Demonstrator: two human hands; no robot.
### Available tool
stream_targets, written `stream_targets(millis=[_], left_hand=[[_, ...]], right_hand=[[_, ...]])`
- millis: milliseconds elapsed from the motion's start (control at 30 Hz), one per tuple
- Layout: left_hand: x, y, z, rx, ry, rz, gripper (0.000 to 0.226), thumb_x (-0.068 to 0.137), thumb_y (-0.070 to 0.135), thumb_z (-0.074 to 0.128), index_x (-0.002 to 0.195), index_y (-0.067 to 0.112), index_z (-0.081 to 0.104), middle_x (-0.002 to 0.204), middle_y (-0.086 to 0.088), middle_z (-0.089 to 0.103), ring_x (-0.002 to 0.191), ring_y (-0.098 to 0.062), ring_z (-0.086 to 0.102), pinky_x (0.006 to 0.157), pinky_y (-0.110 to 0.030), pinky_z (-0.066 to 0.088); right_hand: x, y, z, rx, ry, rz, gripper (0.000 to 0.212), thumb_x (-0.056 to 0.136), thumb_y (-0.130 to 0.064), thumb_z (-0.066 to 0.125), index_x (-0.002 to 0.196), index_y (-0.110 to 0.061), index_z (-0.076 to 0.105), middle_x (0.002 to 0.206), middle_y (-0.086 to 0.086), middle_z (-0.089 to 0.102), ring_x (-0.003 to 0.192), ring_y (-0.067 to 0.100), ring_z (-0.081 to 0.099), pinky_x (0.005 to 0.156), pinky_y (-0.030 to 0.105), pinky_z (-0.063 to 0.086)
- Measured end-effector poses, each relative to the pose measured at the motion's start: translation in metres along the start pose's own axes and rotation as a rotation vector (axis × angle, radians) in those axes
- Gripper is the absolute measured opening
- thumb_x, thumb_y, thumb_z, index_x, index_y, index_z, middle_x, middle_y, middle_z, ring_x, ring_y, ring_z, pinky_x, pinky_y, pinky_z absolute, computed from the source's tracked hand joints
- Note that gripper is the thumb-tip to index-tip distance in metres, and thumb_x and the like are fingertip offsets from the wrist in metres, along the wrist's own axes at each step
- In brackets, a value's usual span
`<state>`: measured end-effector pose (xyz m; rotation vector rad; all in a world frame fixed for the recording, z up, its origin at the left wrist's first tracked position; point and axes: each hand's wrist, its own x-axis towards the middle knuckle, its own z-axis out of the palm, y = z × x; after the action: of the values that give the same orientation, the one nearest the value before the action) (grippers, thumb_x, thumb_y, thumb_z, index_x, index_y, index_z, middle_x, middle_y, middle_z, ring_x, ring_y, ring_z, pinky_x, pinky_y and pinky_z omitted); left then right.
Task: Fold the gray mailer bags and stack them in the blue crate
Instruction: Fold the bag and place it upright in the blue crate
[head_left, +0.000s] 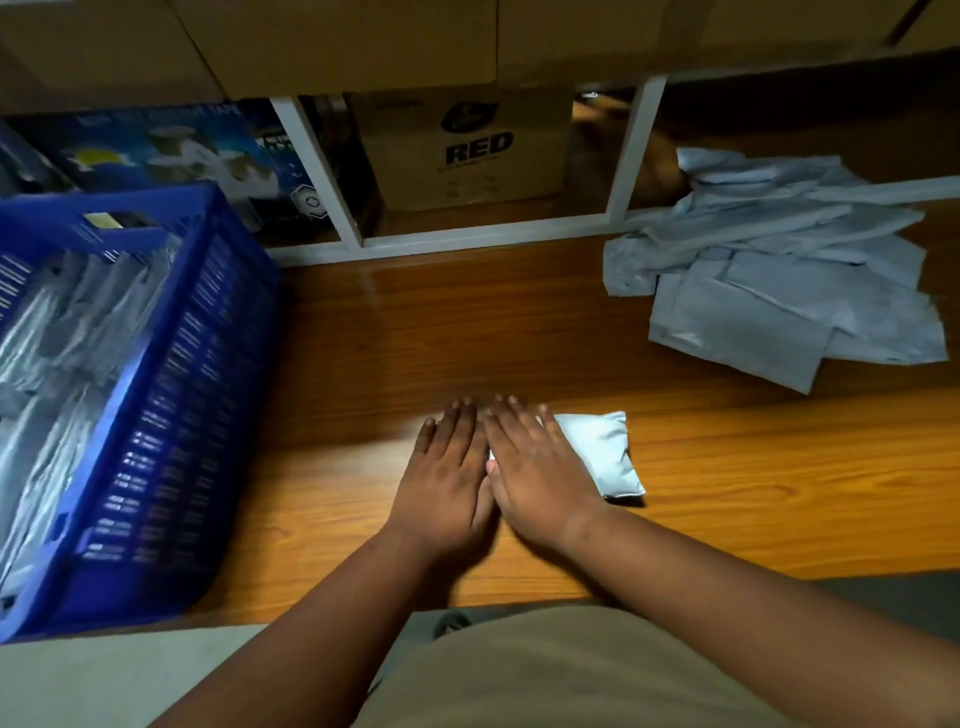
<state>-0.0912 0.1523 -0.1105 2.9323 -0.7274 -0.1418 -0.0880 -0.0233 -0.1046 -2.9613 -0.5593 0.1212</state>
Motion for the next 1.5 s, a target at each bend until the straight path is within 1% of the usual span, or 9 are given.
stream_targets(millis=[133, 500, 667, 800, 967, 1100, 1167, 1333, 1500], left_hand=[[0.001, 0.000, 0.000, 0.023, -0.018, -0.007, 0.073, 0.107, 0.044, 0.025, 0.170, 0.009, 0.012, 0.176, -0.017, 0.011, 0.165, -0.031, 0.003, 0.131, -0.055, 0.011], [0.004, -0.003, 0.004, 0.029, -0.004, 0.027, 0.075, 0.106, 0.042, 0.028, 0.169, 0.005, 0.013, 0.175, -0.022, 0.012, 0.164, -0.036, 0.005, 0.129, -0.057, 0.012], [0.005, -0.003, 0.005, 0.047, -0.013, 0.027, 0.076, 0.105, 0.043, 0.030, 0.169, 0.005, 0.012, 0.175, -0.021, 0.011, 0.164, -0.036, 0.004, 0.130, -0.056, 0.011], [0.003, -0.001, 0.003, 0.052, -0.018, 0.010, 0.075, 0.106, 0.043, 0.026, 0.169, 0.006, 0.011, 0.176, -0.020, 0.010, 0.164, -0.034, 0.002, 0.130, -0.056, 0.010], [0.002, 0.005, -0.005, 0.052, -0.082, -0.035, 0.076, 0.104, 0.047, 0.025, 0.169, 0.008, 0.014, 0.177, -0.018, 0.009, 0.164, -0.033, 0.002, 0.131, -0.057, 0.008], [0.011, 0.012, -0.019, 0.110, -0.108, -0.067, 0.077, 0.099, 0.048, 0.034, 0.164, 0.005, 0.031, 0.172, -0.022, 0.023, 0.161, -0.038, 0.019, 0.126, -0.066, 0.015], [0.022, 0.020, -0.025, 0.083, -0.065, -0.060, 0.071, 0.096, 0.045, 0.042, 0.157, 0.007, 0.042, 0.168, -0.021, 0.034, 0.157, -0.038, 0.028, 0.126, -0.064, 0.021], [0.028, 0.028, -0.009, -0.029, -0.033, 0.030, 0.071, 0.106, 0.043, 0.031, 0.170, 0.016, 0.018, 0.177, -0.007, 0.018, 0.164, -0.025, 0.013, 0.129, -0.054, 0.017], [0.030, 0.025, -0.003, 0.012, -0.010, 0.024, 0.070, 0.108, 0.043, 0.027, 0.170, 0.013, 0.018, 0.177, -0.009, 0.017, 0.164, -0.027, 0.014, 0.130, -0.052, 0.015]], right_hand=[[0.000, 0.000, 0.002, -0.040, 0.026, 0.014, 0.068, 0.105, -0.041, 0.034, 0.164, -0.006, 0.036, 0.172, 0.016, 0.031, 0.161, 0.031, 0.021, 0.132, 0.052, 0.012], [0.004, 0.000, 0.002, -0.055, -0.007, 0.039, 0.073, 0.103, -0.044, 0.034, 0.168, -0.010, 0.028, 0.176, 0.014, 0.019, 0.164, 0.030, 0.011, 0.132, 0.051, 0.008], [0.005, 0.000, 0.004, -0.049, -0.047, 0.043, 0.077, 0.101, -0.046, 0.031, 0.169, -0.011, 0.024, 0.178, 0.013, 0.014, 0.165, 0.030, 0.006, 0.131, 0.053, 0.010], [0.004, 0.001, 0.002, 0.005, -0.025, 0.037, 0.075, 0.101, -0.045, 0.029, 0.167, -0.011, 0.030, 0.177, 0.013, 0.019, 0.164, 0.030, 0.011, 0.132, 0.054, 0.012], [0.002, 0.011, -0.006, 0.027, -0.095, -0.006, 0.074, 0.104, -0.049, 0.018, 0.169, -0.015, 0.024, 0.178, 0.010, 0.015, 0.165, 0.026, 0.008, 0.132, 0.055, 0.005], [-0.009, 0.026, -0.014, -0.049, -0.063, 0.001, 0.065, 0.109, -0.043, 0.034, 0.166, -0.011, 0.033, 0.174, 0.015, 0.027, 0.162, 0.030, 0.021, 0.131, 0.054, 0.009], [-0.012, 0.030, -0.014, -0.079, -0.053, -0.011, 0.066, 0.105, -0.040, 0.035, 0.163, -0.008, 0.039, 0.171, 0.016, 0.033, 0.160, 0.032, 0.027, 0.131, 0.054, 0.013], [-0.018, 0.033, -0.011, -0.061, -0.049, -0.017, 0.068, 0.103, -0.040, 0.035, 0.163, -0.009, 0.039, 0.171, 0.012, 0.035, 0.162, 0.028, 0.024, 0.129, 0.063, 0.014], [-0.020, 0.047, -0.007, -0.027, -0.004, -0.020, 0.066, 0.107, -0.049, 0.033, 0.166, -0.020, 0.033, 0.173, 0.009, 0.030, 0.162, 0.029, 0.021, 0.129, 0.062, 0.013]])
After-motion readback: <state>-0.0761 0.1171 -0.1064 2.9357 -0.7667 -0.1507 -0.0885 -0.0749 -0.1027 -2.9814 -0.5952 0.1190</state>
